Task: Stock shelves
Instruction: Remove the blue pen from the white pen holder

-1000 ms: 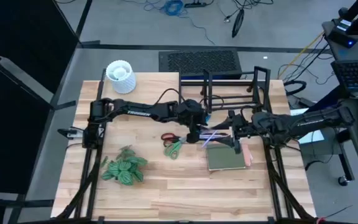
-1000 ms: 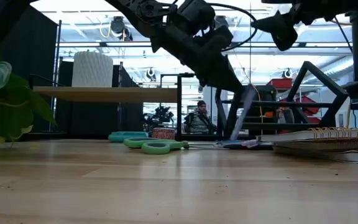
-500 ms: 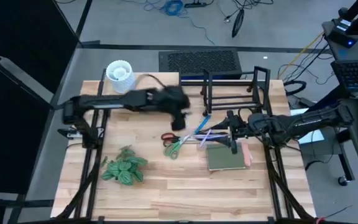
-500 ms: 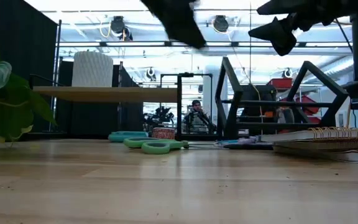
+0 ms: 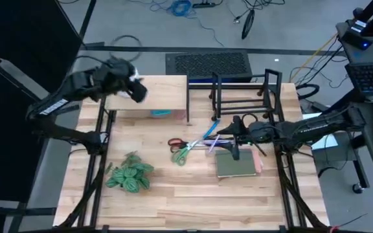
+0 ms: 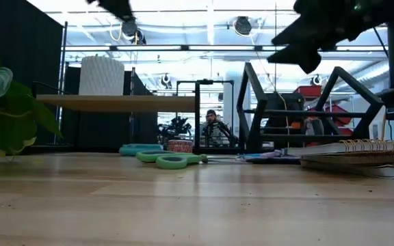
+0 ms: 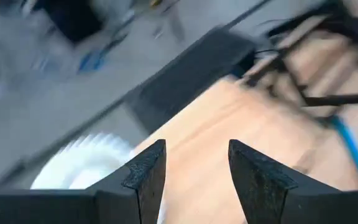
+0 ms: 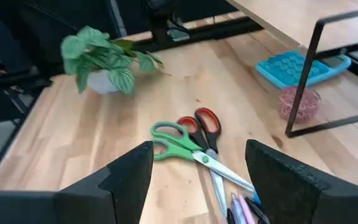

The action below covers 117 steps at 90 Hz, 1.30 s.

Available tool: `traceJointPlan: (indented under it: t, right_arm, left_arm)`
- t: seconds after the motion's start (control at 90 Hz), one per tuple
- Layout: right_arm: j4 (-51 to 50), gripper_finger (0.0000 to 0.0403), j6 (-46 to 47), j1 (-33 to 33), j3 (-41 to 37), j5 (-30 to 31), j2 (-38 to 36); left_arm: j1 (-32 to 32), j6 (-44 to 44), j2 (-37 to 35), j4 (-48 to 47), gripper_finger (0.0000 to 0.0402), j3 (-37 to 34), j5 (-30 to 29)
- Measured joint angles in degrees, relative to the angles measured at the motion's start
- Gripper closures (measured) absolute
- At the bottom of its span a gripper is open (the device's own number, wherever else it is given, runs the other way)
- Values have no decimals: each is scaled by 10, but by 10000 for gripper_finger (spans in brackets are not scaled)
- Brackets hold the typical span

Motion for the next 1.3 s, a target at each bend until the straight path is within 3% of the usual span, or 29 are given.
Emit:
traceJointPlan:
  t: [0.4, 1.3]
  right_arm:
    - [28, 163, 63, -11, 0, -7, 102]
    - [36, 163, 84, -11, 0, -18, 133]
  left_arm:
    - [124, -74, 29, -139, 242, -1, 52]
    - [161, -73, 75, -160, 242, 1, 56]
